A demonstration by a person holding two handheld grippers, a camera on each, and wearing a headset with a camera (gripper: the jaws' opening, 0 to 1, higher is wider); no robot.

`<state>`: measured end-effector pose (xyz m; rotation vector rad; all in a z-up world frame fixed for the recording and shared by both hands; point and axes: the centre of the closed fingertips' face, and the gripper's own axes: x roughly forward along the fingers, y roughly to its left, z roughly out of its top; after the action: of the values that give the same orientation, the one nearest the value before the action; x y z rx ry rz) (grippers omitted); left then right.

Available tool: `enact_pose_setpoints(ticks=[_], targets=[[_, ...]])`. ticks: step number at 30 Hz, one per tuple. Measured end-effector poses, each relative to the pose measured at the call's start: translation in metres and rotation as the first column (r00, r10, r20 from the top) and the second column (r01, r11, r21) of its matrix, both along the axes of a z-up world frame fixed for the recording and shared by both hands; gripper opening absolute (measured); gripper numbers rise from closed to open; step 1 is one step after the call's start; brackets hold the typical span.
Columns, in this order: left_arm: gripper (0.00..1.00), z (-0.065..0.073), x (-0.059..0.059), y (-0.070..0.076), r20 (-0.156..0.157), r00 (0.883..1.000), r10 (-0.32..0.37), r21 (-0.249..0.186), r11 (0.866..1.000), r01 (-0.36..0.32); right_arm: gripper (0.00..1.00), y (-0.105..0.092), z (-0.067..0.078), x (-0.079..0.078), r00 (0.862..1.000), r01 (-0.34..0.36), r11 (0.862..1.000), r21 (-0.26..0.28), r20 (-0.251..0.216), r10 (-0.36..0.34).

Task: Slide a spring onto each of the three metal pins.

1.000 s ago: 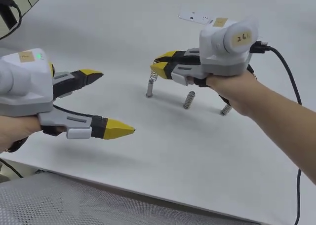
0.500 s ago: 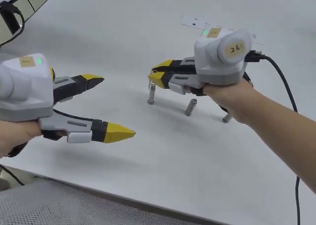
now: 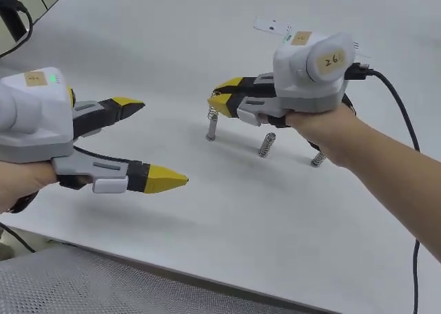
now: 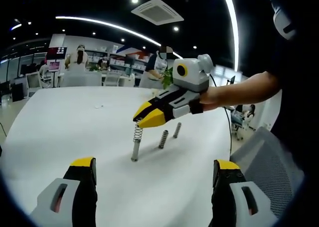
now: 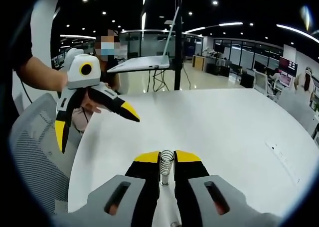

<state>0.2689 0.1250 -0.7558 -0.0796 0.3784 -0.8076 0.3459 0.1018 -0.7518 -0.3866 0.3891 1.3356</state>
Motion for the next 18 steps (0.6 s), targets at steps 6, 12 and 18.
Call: enact_pose_setpoints(ticks=[6, 12, 18], targets=[[0.94, -0.0007, -0.0017, 0.0018, -0.006, 1.0, 0.006, -0.001, 1.0, -0.006, 0.07, -0.0014, 0.0006, 0.001, 1.0, 0.005, 1.0, -0.003, 0.004, -0.005], [0.94, -0.0014, -0.0021, 0.0028, -0.008, 1.0, 0.009, 0.0, 1.0, -0.009, 0.07, -0.0051, -0.0015, 0.0014, 1.0, 0.01, 1.0, -0.005, -0.01, -0.01], [0.94, -0.0008, -0.0016, 0.0026, -0.009, 1.0, 0.011, -0.003, 1.0, -0.011, 0.07, -0.0044, -0.0038, 0.0008, 1.0, 0.01, 1.0, -0.009, -0.014, -0.01]])
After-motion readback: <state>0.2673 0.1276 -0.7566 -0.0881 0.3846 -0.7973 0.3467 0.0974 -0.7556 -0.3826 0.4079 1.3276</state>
